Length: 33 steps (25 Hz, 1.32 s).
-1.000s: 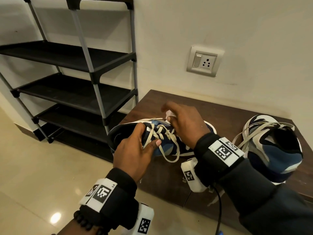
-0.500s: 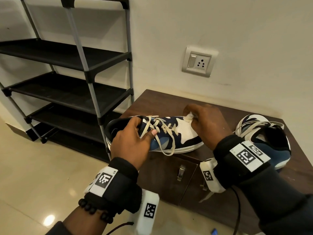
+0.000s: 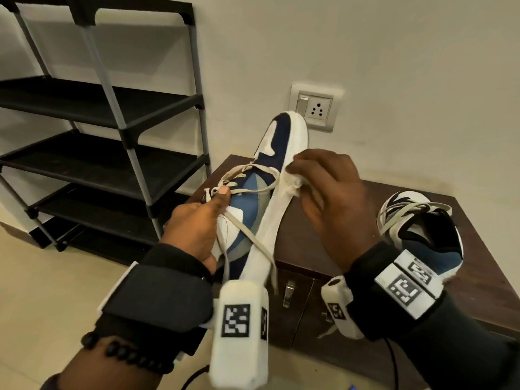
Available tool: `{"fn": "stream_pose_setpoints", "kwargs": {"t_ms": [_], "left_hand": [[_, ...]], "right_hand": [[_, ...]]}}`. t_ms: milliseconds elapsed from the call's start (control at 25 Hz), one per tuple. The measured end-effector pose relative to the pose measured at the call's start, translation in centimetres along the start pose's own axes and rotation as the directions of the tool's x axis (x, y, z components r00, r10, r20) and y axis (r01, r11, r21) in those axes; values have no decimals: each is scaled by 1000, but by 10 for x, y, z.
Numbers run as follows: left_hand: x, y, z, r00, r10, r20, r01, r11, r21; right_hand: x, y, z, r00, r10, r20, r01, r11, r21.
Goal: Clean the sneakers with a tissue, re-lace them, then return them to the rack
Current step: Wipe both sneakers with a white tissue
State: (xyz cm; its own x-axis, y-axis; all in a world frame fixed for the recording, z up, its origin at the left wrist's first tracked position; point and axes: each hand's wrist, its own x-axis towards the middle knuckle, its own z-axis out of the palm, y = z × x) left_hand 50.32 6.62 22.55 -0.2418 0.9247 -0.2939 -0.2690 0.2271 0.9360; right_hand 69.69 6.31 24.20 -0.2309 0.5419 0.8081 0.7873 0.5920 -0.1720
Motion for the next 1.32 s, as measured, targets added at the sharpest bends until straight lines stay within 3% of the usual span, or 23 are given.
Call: {"fn": "stream_pose_setpoints", "kwargs": {"t_ms": [200, 280, 360, 400, 480, 560, 600, 720, 760, 880, 1080, 1240, 1320], "left_hand": [[4, -3, -2, 995, -76, 64, 86, 981, -171], [1, -2, -7, 992, -107, 74, 121, 965, -233], [0, -2, -13, 986, -126, 112, 151, 957, -249], [-2, -1, -14, 983, -116, 139, 147, 960, -236], [-8, 1, -9, 989, -60, 138, 87, 976, -199], [-13, 2, -5, 992, -34, 123, 52, 988, -145], [-15, 2, -6, 991, -30, 132, 47, 990, -131], [-21, 7, -8, 972, -51, 229, 93, 980, -176], [-22, 6, -7, 968, -35, 249, 82, 980, -179], [-31, 5, 4, 958, 22, 286, 38, 978, -205], [-33, 3, 5, 941, 38, 337, 57, 961, -270], [-33, 0, 9, 948, 54, 312, 27, 968, -249], [-27, 2, 4, 957, 28, 287, 50, 964, -260]], "right_hand": [[-17, -25, 27, 995, 16, 98, -32, 987, 160], [-29, -38, 35, 977, -127, 172, 91, 975, 200], [-33, -42, 35, 919, -307, 248, 255, 942, 219], [-28, -38, 33, 908, -328, 260, 286, 940, 186], [-14, -24, 29, 970, -165, 181, 148, 984, 103], [-5, -21, 27, 995, 10, 96, -22, 992, 123], [-9, -28, 30, 995, -11, 95, -1, 993, 121], [-23, -43, 37, 938, -288, 195, 274, 957, 95], [-18, -37, 33, 938, -281, 204, 270, 959, 83], [-4, -29, 25, 996, -28, 80, 23, 997, 70], [-19, -52, 29, 975, -189, 117, 182, 981, 73], [-9, -25, 18, 999, -12, 45, 9, 998, 66], [-24, -43, 26, 979, -167, 120, 153, 981, 117]]}}
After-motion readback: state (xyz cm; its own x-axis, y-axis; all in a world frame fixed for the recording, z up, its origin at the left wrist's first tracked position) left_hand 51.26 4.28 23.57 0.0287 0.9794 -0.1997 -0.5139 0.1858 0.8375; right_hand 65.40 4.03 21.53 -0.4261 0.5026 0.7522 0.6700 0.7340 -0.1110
